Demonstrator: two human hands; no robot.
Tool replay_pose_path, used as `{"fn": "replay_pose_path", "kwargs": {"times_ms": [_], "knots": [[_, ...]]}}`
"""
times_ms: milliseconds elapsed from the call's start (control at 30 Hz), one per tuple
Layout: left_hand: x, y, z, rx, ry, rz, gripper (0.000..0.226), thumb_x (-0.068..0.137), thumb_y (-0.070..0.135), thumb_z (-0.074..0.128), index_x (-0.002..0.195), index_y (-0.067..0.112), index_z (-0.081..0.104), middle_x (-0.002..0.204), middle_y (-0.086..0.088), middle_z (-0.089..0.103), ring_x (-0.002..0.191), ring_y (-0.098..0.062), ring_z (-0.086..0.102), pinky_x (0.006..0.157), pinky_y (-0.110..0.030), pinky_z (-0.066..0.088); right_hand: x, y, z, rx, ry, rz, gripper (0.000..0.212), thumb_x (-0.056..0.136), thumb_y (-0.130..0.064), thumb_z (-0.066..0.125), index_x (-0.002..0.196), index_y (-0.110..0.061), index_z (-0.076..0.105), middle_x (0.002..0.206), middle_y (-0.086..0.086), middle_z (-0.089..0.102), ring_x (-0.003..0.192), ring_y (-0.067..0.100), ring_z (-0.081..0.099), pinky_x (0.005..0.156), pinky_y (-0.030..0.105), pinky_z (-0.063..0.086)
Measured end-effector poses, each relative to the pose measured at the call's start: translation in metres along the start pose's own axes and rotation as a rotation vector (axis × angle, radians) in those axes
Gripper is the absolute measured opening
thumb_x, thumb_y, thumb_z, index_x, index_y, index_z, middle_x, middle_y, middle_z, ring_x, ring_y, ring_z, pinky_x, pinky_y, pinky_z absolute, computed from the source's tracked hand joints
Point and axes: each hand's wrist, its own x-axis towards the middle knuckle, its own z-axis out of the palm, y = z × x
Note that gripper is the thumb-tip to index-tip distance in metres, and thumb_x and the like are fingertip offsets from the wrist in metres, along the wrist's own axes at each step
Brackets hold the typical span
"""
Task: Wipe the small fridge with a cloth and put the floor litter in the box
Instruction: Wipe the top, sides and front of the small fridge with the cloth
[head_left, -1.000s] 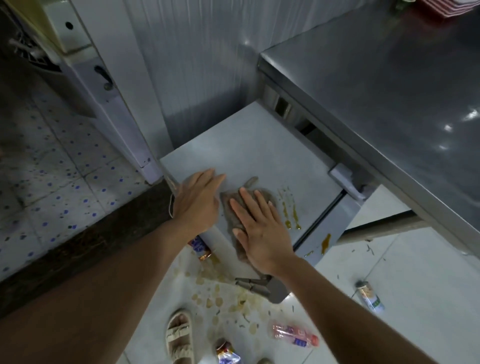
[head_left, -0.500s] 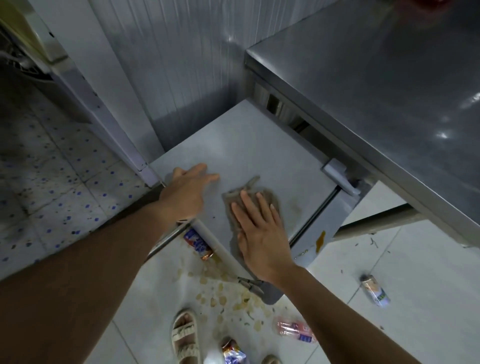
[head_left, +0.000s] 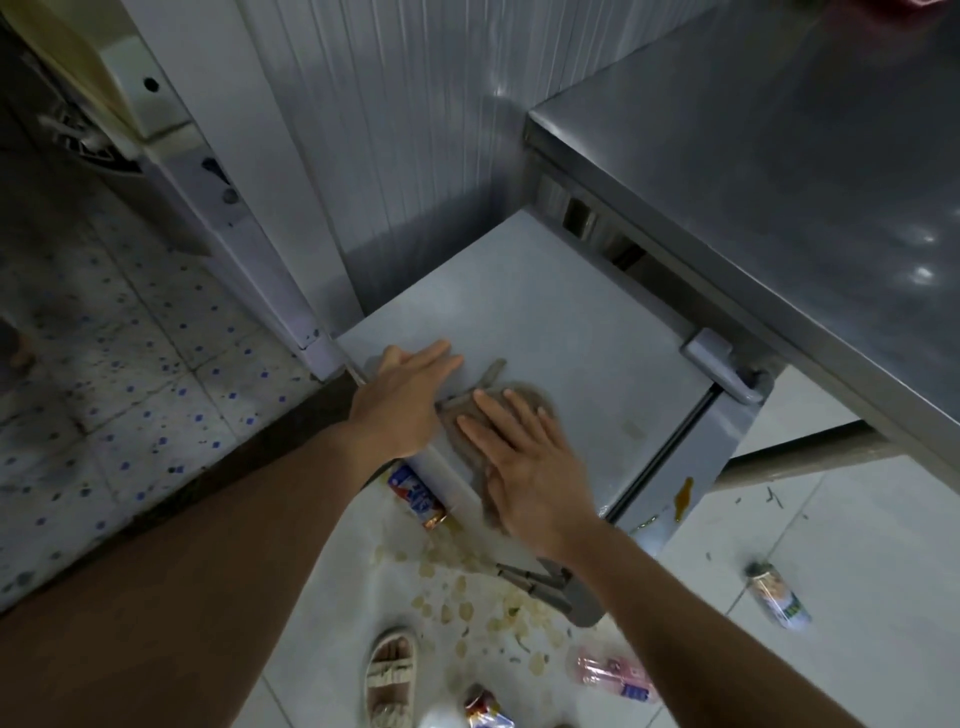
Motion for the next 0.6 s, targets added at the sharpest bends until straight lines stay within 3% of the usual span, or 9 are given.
{"fn": "replay_pose_path", "kwargs": {"times_ms": [67, 133, 233, 267, 333, 400, 600], "knots": [[0.000, -0.001, -0.001, 0.005, 0.004, 0.002, 0.072, 0.089, -0.004, 0.044, 0.148, 0.028, 0.019, 0.157, 0.013, 0.010, 0.131, -0.022, 0.022, 0.108, -0.039, 0.034, 0.013, 0.019, -0.008, 0.008, -0.001, 0.070, 0.066, 0.083, -0.036, 0.013, 0.147, -0.031, 0.026, 0.157, -0.006, 0.015, 0.146, 0.025, 0.008, 0.118, 0.046, 0.006], [0.000, 0.000, -0.001, 0.002, 0.003, 0.000, 0.072, 0.088, -0.004, 0.045, 0.148, 0.028, 0.020, 0.157, 0.013, 0.010, 0.132, -0.022, 0.022, 0.108, -0.040, 0.035, 0.021, 0.020, -0.009, 0.042, 0.038, 0.185, 0.060, 0.088, -0.032, 0.021, 0.147, -0.030, 0.025, 0.158, -0.006, 0.010, 0.146, 0.025, 0.002, 0.119, 0.046, 0.004], [-0.001, 0.002, -0.002, 0.009, -0.005, 0.002, 0.074, 0.087, -0.005, 0.046, 0.148, 0.028, 0.021, 0.157, 0.014, 0.009, 0.131, -0.023, 0.022, 0.106, -0.040, 0.037, 0.005, -0.009, 0.003, -0.014, 0.064, 0.097, 0.060, 0.079, -0.023, 0.057, 0.138, -0.024, 0.045, 0.152, -0.001, 0.031, 0.141, 0.034, 0.024, 0.112, 0.052, 0.019], [-0.001, 0.001, -0.003, 0.016, -0.012, 0.007, 0.075, 0.086, -0.005, 0.047, 0.148, 0.028, 0.020, 0.157, 0.013, 0.009, 0.131, -0.023, 0.021, 0.105, -0.040, 0.037, -0.004, -0.015, 0.007, -0.020, 0.066, 0.005, 0.058, 0.077, -0.023, 0.057, 0.135, -0.024, 0.049, 0.149, -0.002, 0.037, 0.138, 0.034, 0.030, 0.110, 0.052, 0.023], [0.000, 0.001, -0.004, 0.025, -0.024, 0.013, 0.075, 0.086, -0.004, 0.049, 0.148, 0.027, 0.020, 0.158, 0.012, 0.008, 0.131, -0.024, 0.021, 0.106, -0.040, 0.037, -0.014, -0.010, 0.009, -0.013, 0.010, -0.115, 0.052, 0.083, -0.027, 0.040, 0.134, -0.028, 0.048, 0.148, -0.006, 0.038, 0.139, 0.029, 0.032, 0.110, 0.048, 0.023], [0.000, 0.003, -0.003, 0.034, -0.024, 0.006, 0.074, 0.086, -0.001, 0.051, 0.148, 0.026, 0.020, 0.158, 0.011, 0.008, 0.132, -0.024, 0.020, 0.105, -0.040, 0.037, -0.006, 0.009, 0.003, -0.002, 0.007, -0.122, 0.053, 0.086, -0.030, 0.029, 0.136, -0.030, 0.046, 0.150, -0.006, 0.036, 0.140, 0.027, 0.029, 0.112, 0.047, 0.021], [0.007, 0.020, 0.002, 0.059, 0.058, 0.007, 0.060, 0.086, 0.009, 0.052, 0.141, 0.020, 0.030, 0.153, 0.003, 0.015, 0.133, -0.024, 0.018, 0.100, -0.039, 0.037, 0.027, 0.032, -0.010, 0.072, 0.088, 0.219, 0.059, 0.089, -0.033, 0.013, 0.146, -0.029, 0.030, 0.158, -0.003, 0.013, 0.146, 0.025, 0.006, 0.119, 0.045, 0.004]]}}
